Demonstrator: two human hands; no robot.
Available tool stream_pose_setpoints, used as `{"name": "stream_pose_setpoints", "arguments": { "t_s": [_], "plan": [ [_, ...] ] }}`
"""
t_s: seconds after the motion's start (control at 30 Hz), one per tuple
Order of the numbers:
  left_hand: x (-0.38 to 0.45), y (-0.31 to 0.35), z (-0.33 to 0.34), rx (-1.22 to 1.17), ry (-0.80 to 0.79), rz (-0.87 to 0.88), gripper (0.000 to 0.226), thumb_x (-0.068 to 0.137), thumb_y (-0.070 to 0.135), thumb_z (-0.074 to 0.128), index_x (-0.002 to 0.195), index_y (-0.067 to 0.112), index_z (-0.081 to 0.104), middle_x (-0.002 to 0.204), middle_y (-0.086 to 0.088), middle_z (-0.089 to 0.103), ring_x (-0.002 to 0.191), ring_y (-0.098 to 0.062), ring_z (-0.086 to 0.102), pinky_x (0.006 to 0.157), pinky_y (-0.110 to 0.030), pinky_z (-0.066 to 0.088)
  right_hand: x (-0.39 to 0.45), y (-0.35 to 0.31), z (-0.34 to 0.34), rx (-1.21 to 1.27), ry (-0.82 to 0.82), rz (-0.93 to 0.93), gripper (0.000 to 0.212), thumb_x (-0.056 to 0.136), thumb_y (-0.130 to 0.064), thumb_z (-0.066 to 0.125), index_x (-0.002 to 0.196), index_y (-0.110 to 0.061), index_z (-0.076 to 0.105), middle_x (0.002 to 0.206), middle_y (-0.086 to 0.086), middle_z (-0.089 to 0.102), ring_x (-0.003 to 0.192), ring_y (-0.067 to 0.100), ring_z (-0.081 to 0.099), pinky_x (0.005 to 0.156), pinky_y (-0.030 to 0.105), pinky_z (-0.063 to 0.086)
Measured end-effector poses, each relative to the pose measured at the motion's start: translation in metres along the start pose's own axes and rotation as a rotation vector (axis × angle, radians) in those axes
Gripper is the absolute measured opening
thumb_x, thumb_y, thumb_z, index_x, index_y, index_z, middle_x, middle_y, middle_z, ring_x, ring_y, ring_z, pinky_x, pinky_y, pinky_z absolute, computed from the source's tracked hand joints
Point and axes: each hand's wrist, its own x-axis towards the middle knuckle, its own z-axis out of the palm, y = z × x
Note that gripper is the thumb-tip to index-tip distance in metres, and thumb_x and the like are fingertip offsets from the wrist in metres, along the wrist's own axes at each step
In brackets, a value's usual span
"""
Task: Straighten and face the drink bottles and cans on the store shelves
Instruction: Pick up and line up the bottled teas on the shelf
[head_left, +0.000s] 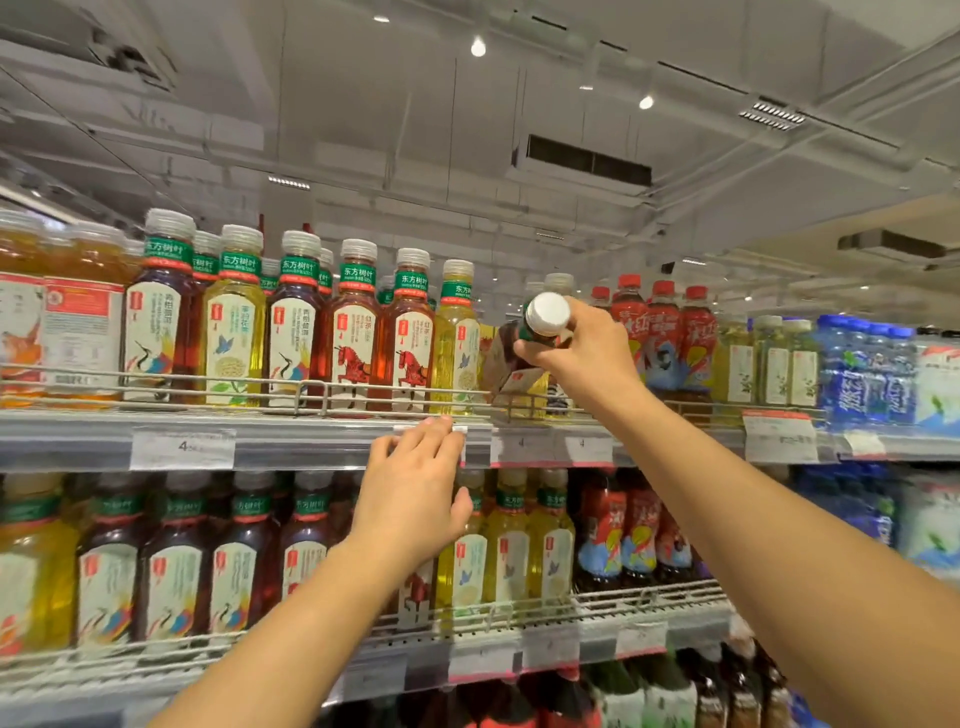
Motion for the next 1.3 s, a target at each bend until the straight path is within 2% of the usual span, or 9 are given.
{"name": "stream_pose_setpoints", "arguments": {
  "t_s": [0.13,0.33,0.5,0.6,0.77,0.9,1.1,1.2,1.3],
  "plan": [
    [0.002,0.004,-0.014,0.0,-0.085,-0.027,0.068,0.093,0.05,0.047,0.155,0.027,0.032,0.165,0.005,0.026,0.152,-0.015,0.022,0.12,-0.046,0.022,-0.019,-0.006,-0.027,0.173,0.059,-0.094,0.039,0.082,-0.034,0.084,0.116,-0.024,0.068,0.102,-0.013,0.071,0.098,0.011,0.066,0.087,0.037,0.056],
    [-0.005,0.011,-0.034,-0.125,-0.165,-0.076,0.061,0.095,0.046,0.052,0.152,0.03,0.037,0.166,0.004,0.023,0.154,-0.018,0.015,0.123,-0.05,0.024,-0.043,0.002,-0.046,0.48,-0.039,-0.061,0.028,0.085,-0.037,0.081,0.107,-0.022,0.072,0.095,-0.006,0.075,0.089,0.015,0.072,0.067,0.038,0.06],
    [-0.03,-0.005,-0.07,-0.05,-0.183,-0.122,0.037,0.093,0.043,0.051,0.127,0.031,0.061,0.137,0.007,0.06,0.131,-0.019,0.049,0.104,-0.044,0.047,-0.063,0.002,-0.024,0.641,-0.103,0.023,0.025,0.088,-0.036,0.078,0.107,-0.022,0.074,0.093,-0.007,0.076,0.082,0.007,0.071,0.06,0.024,0.055],
    [-0.041,-0.031,-0.094,-0.053,-0.169,-0.215,0.035,0.095,0.039,0.054,0.128,0.028,0.063,0.125,0.009,0.067,0.12,-0.015,0.057,0.097,-0.039,0.051,-0.07,-0.001,-0.003,0.706,-0.135,0.069,0.022,0.089,-0.035,0.077,0.107,-0.022,0.075,0.087,-0.009,0.075,0.069,0.001,0.066,0.05,0.013,0.044],
    [-0.048,-0.081,-0.127,0.002,-0.127,-0.302,0.034,0.096,0.038,0.056,0.127,0.029,0.062,0.127,0.007,0.066,0.12,-0.016,0.057,0.096,-0.037,0.05,-0.068,-0.018,0.041,0.759,-0.174,0.134,0.044,0.081,-0.057,0.073,0.104,-0.019,0.076,0.093,-0.004,0.079,0.087,0.015,0.075,0.074,0.04,0.06],
    [-0.049,-0.111,-0.144,0.004,-0.046,-0.341,0.036,0.094,0.037,0.058,0.129,0.028,0.061,0.12,0.005,0.07,0.111,-0.016,0.062,0.092,-0.039,0.054,-0.06,-0.044,0.076,0.798,-0.182,0.153,0.023,0.093,-0.039,0.071,0.099,-0.016,0.075,0.087,-0.004,0.079,0.079,0.009,0.075,0.068,0.031,0.053],
    [-0.031,-0.163,-0.154,-0.058,0.051,-0.379,0.042,0.092,0.032,0.06,0.133,0.027,0.056,0.122,0.006,0.069,0.09,-0.013,0.066,0.08,-0.037,0.058,-0.046,-0.057,0.136,0.766,-0.182,0.167,0.033,0.085,-0.046,0.076,0.1,-0.016,0.076,0.091,-0.002,0.079,0.086,0.017,0.076,0.083,0.05,0.06],
    [-0.015,-0.182,-0.149,-0.114,0.122,-0.385,0.048,0.093,0.029,0.064,0.139,0.025,0.051,0.127,0.007,0.066,0.087,-0.009,0.064,0.075,-0.028,0.052,-0.047,-0.054,0.155,0.64,-0.153,0.107,0.03,0.085,-0.041,0.079,0.106,-0.021,0.074,0.095,-0.009,0.077,0.087,0.002,0.072,0.077,0.028,0.058],
    [0.012,-0.196,-0.148,-0.173,0.243,-0.378,0.058,0.092,0.027,0.066,0.144,0.024,0.044,0.133,0.002,0.063,0.107,-0.017,0.063,0.088,-0.038,0.055,-0.046,-0.056,0.158,0.577,-0.111,0.059,0.03,0.085,-0.045,0.079,0.107,-0.026,0.074,0.096,-0.017,0.075,0.087,-0.006,0.069,0.071,0.011,0.049]
  ]
}}
